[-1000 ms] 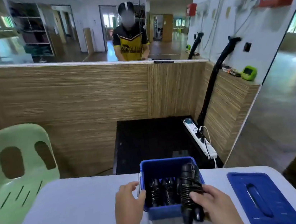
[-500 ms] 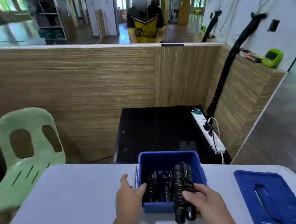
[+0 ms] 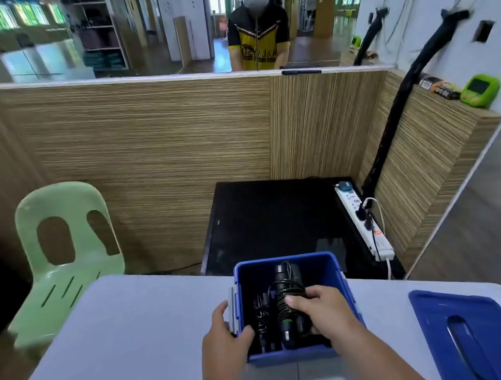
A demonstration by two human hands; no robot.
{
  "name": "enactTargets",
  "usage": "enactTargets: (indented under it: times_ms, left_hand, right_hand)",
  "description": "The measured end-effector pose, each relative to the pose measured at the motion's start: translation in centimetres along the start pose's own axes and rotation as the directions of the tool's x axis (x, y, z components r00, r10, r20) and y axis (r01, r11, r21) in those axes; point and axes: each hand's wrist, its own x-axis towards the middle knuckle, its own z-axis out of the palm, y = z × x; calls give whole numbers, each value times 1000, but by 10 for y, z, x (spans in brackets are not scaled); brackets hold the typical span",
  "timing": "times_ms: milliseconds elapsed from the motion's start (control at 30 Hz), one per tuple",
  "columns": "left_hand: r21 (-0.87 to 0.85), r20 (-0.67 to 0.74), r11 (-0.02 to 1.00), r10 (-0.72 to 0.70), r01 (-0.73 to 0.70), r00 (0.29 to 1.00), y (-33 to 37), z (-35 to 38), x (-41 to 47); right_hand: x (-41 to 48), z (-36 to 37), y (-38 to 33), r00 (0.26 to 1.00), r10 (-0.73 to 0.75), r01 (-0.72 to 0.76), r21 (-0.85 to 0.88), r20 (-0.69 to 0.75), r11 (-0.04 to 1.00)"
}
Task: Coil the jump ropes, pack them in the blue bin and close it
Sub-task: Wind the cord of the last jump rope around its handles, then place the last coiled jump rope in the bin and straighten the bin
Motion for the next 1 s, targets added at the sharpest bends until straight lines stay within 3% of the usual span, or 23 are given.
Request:
enactTargets:
  times_ms: [367,700,1000]
  left_hand:
    - [-26,5,999,19,-19,1000,-1,-3,-9]
    - [-48,1,999,25,-25,1000,0,-1,-5]
    - [-56,-1,998,13,-13,1000,0,-2,-6]
  right_hand:
    - [21,23,11,999,10,-19,-281,-31,959]
    - [26,42,8,996,-73,36,-563,-43,826]
    - [24,42,7,991,-130,83,-610,-33,788]
